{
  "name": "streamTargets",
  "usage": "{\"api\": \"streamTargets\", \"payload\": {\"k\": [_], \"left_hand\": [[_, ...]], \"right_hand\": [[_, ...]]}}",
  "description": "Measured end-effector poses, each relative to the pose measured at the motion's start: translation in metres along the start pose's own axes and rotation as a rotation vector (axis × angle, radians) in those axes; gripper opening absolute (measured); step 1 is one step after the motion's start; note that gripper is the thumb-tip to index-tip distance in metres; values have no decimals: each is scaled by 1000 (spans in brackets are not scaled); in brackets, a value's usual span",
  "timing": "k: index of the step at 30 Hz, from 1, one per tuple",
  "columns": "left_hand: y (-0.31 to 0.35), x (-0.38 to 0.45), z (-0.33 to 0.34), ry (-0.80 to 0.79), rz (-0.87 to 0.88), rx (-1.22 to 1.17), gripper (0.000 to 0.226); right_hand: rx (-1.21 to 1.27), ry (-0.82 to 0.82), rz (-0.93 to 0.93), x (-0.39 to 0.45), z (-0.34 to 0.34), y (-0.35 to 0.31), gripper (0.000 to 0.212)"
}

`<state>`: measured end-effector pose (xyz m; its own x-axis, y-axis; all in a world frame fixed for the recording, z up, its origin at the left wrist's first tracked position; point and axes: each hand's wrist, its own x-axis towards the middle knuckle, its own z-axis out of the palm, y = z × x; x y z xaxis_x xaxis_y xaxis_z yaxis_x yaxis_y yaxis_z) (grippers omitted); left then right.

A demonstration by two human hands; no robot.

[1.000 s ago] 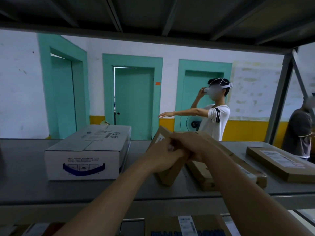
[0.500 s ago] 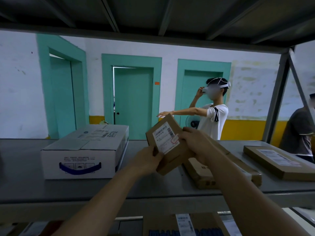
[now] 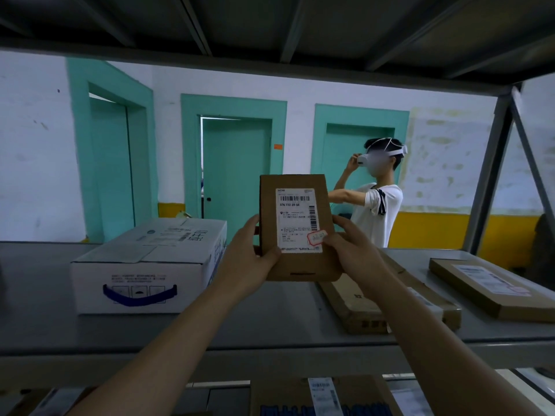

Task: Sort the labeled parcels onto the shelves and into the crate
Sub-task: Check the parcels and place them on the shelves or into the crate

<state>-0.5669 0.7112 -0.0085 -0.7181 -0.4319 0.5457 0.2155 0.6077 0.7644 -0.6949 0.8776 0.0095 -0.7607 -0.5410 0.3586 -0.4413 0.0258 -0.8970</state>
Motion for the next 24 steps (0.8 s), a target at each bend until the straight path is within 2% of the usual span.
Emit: {"api": "streamTargets", "payload": {"k": [3,7,12,17,24], "left_hand": [[1,-1,-9,-6,36,63,58],[-3,-4,-19,-31,61,93,74],[-8,-7,-27,-71,90,47,80],[-7,-11,-31,-74,131,68,82],[-3,-18,-39,-45,197,74,83]], "right_hand": [[-94,-33,-48,-3,-5,1,44],[-157,-63,-124,-6,-11,0,41],[-242,-86,-210,-11,-14,-1,61],[-253,-94,-248,-16,-14,-2,74],[-212,-74,-293,-31,-14,-9,72]]}}
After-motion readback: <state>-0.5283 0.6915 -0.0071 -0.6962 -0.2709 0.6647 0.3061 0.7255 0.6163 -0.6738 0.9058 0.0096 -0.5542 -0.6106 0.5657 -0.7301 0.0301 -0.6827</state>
